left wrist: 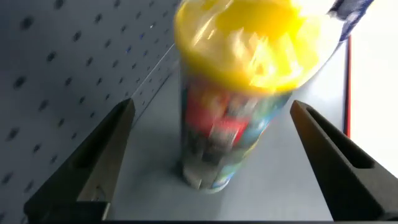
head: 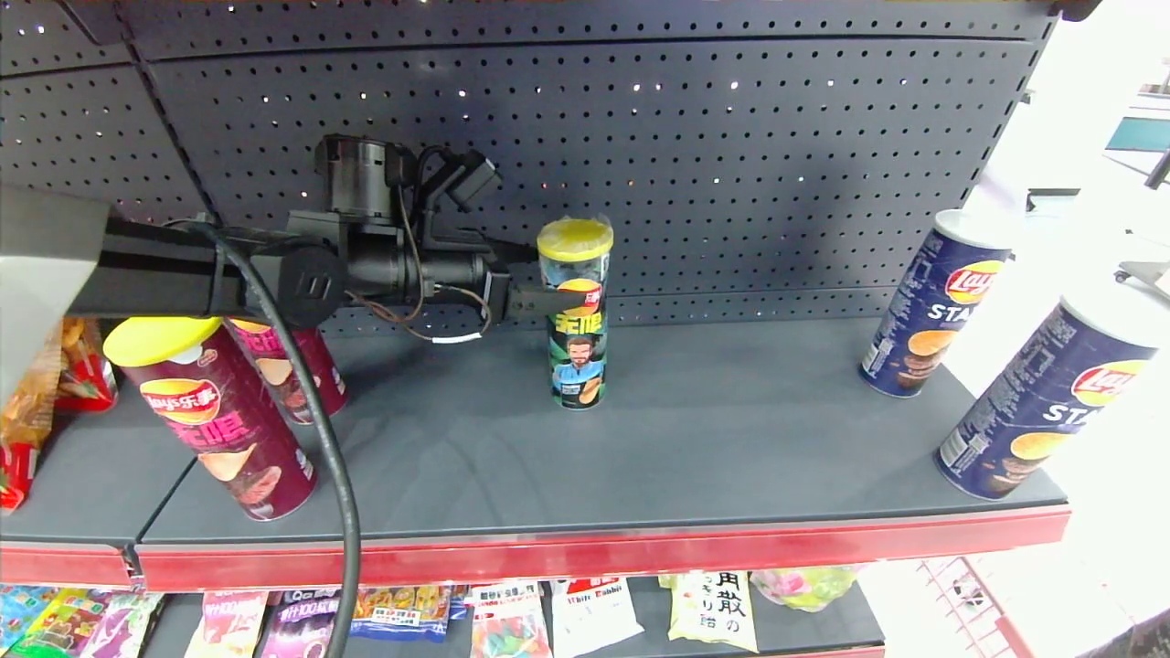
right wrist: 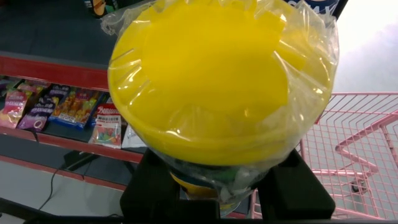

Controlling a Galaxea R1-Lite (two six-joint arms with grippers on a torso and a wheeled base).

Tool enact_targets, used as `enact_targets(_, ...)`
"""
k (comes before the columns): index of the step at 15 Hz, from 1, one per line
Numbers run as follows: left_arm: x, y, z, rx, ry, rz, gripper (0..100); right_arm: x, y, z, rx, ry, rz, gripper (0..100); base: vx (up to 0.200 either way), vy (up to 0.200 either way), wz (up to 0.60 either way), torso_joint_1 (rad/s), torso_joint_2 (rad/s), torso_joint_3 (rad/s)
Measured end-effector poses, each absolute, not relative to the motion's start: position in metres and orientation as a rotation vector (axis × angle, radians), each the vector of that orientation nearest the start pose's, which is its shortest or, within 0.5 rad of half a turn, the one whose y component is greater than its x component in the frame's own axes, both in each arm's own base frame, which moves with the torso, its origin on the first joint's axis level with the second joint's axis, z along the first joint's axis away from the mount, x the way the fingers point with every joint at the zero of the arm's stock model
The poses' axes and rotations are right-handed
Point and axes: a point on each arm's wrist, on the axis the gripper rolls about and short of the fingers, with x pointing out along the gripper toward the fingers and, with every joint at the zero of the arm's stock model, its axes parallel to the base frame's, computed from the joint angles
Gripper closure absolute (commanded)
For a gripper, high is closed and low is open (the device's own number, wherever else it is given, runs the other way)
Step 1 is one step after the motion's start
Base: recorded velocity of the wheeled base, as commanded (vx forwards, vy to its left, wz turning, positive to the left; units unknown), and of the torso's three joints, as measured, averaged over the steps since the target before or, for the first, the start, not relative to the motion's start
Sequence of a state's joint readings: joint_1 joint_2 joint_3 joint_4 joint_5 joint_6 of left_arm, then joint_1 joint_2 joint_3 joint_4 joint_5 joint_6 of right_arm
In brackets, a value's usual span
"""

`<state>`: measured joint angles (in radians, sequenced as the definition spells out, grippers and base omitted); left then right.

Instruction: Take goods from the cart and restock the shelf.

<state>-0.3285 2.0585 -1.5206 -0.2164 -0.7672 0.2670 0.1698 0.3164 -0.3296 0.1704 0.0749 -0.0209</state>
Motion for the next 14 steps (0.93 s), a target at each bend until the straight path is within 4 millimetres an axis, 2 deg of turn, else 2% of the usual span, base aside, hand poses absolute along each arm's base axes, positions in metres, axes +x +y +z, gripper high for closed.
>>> enact_targets(13, 0.407, -0.177, 0.200, 0.140, 0.184, -1.183, 0, -0.010, 0.000, 0.157, -0.030, 0.155, 0.232, 100, 0.000, 0.000, 0.00, 0.000, 0.00, 0.000)
enact_targets(14, 0.407, -0.179, 0.200, 0.140, 0.185, -1.187, 100, -0.010, 0.000, 0.158, -0.030, 0.156, 0.233, 100, 0.000, 0.000, 0.00, 0.000, 0.00, 0.000)
